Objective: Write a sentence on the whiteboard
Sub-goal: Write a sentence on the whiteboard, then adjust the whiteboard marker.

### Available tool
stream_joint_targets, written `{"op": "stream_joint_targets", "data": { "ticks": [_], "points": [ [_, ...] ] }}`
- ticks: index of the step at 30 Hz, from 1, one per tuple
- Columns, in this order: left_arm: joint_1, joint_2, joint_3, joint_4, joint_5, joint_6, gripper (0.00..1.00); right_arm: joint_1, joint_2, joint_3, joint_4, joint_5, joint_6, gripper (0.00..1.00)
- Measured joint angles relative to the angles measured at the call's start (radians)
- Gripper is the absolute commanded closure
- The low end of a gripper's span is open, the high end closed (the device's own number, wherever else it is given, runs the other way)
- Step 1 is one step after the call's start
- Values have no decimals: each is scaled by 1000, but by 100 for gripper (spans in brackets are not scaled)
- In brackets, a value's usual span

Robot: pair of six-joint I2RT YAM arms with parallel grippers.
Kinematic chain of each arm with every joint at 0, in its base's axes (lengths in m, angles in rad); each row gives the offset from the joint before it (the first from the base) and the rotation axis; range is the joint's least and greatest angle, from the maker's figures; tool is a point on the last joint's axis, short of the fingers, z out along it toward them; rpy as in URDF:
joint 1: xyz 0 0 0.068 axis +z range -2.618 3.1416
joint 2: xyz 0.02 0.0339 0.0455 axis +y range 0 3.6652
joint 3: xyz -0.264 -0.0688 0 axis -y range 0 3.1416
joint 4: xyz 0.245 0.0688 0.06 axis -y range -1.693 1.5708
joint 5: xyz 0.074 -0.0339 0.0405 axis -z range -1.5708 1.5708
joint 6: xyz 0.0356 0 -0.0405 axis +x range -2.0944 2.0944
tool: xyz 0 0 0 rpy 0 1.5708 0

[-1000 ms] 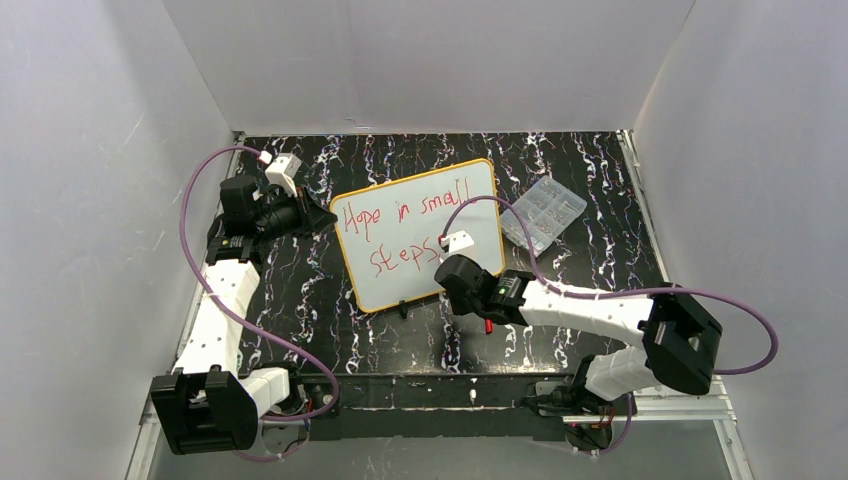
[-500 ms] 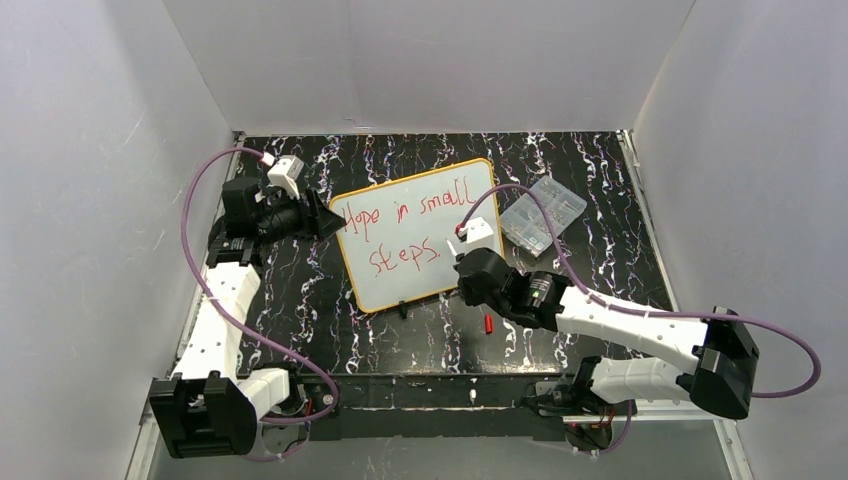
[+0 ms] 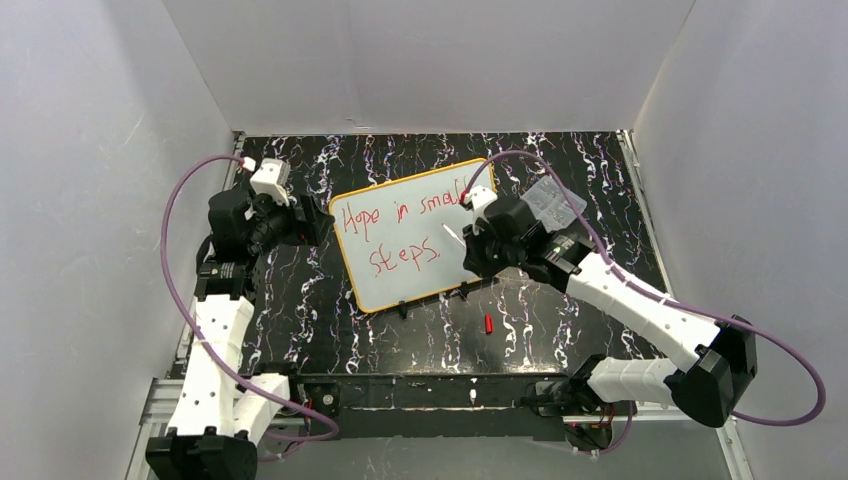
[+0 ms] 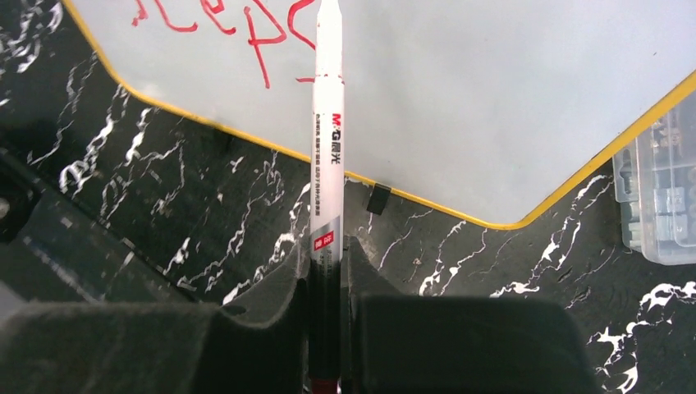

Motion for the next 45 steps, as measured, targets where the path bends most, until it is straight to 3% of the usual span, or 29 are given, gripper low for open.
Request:
{"op": "stream_joint_targets", "data": {
  "ticks": [5,10,23,29,34,45],
  "points": [
    [-131,-35,34,-50,-102,71,21,-117,15,63,-84,-238,-80,99],
    [-308,-45,95,-110,-158,144,23,-147,20,77,-142,-446,-125,99],
    [-697,-14,104,-167,65,198,26,-145,32,79,-240,-824,-143,99],
    [-830,73,104,-167,96,222,28,-84,76,64,-256,-892,-143,99],
    [-912,150,104,-169,111,239,44,-24,102,64,-268,-916,-143,99],
    [-974,175,93,-180,126,250,62,-21,103,64,-270,-950,-148,99]
  ]
}}
